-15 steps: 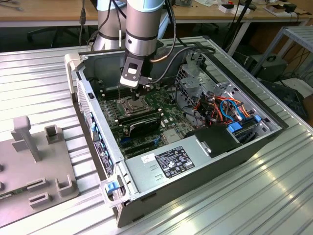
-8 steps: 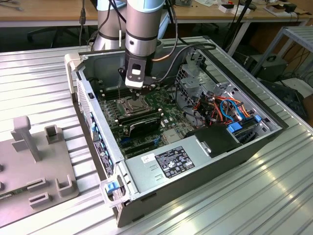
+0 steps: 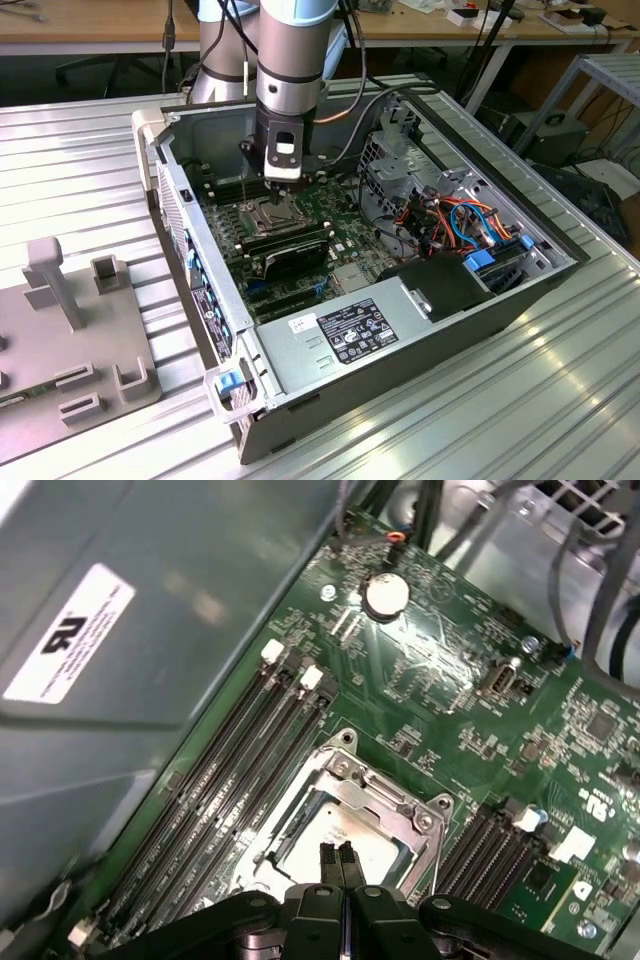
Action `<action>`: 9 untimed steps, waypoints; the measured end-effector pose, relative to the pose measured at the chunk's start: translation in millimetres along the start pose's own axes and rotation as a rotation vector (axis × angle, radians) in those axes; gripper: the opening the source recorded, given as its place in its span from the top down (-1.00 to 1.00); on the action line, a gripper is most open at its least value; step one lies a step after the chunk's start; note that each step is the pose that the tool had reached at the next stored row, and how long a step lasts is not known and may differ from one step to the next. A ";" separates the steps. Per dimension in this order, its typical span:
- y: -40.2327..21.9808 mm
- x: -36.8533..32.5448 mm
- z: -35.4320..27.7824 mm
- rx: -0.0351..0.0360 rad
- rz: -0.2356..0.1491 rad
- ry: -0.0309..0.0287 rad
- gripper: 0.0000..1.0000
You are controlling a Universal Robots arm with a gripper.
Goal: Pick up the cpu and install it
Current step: 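Install the first cpu locking lever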
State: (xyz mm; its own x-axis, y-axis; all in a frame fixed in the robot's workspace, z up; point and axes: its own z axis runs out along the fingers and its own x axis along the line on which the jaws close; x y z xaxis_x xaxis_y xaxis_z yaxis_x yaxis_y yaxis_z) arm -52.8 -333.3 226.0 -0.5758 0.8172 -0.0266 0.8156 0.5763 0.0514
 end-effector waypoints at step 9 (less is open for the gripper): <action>0.0 0.0 0.0 -0.0036 -0.132 0.0068 0.79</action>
State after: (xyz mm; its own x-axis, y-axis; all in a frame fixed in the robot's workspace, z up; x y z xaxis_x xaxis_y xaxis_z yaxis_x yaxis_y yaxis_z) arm -52.8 -333.2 226.0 -0.6786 0.7340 -0.0267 0.7324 0.6790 0.0514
